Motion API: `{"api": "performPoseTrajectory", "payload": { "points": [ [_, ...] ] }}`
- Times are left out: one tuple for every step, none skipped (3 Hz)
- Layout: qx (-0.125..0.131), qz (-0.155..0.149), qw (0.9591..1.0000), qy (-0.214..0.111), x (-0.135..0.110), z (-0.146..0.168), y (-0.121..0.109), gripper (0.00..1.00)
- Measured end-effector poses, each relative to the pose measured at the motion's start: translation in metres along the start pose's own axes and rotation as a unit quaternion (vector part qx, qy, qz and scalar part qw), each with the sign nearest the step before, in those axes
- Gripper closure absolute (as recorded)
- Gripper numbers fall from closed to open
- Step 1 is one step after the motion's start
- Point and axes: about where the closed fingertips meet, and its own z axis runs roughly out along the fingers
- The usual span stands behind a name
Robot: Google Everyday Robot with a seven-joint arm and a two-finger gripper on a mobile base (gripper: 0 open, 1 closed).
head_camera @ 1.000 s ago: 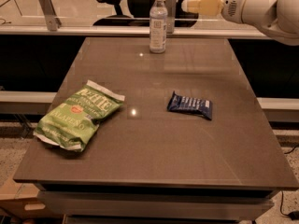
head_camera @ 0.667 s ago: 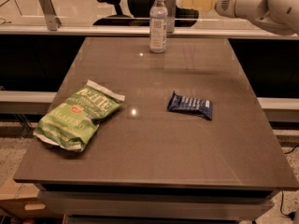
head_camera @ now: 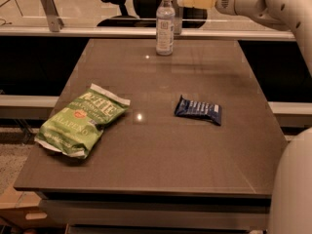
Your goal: Move blue plastic bottle near rxbar blueberry
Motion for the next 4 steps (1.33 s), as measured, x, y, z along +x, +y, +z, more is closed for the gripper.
{"api": "performPoseTrajectory", "payload": {
  "points": [
    [-0.010, 0.007, 0.9999, -0.012, 0.004, 0.016, -0.001, 0.00],
    [-0.023, 0.006, 0.9992, -0.031, 0.003, 0.031, 0.001, 0.00],
    [-0.045, -0.012, 0.9978, -0.047, -0.002, 0.041, 0.008, 0.00],
    [-0.073, -0.040, 0.9950, -0.055, -0.006, 0.051, 0.020, 0.00]
  ]
}}
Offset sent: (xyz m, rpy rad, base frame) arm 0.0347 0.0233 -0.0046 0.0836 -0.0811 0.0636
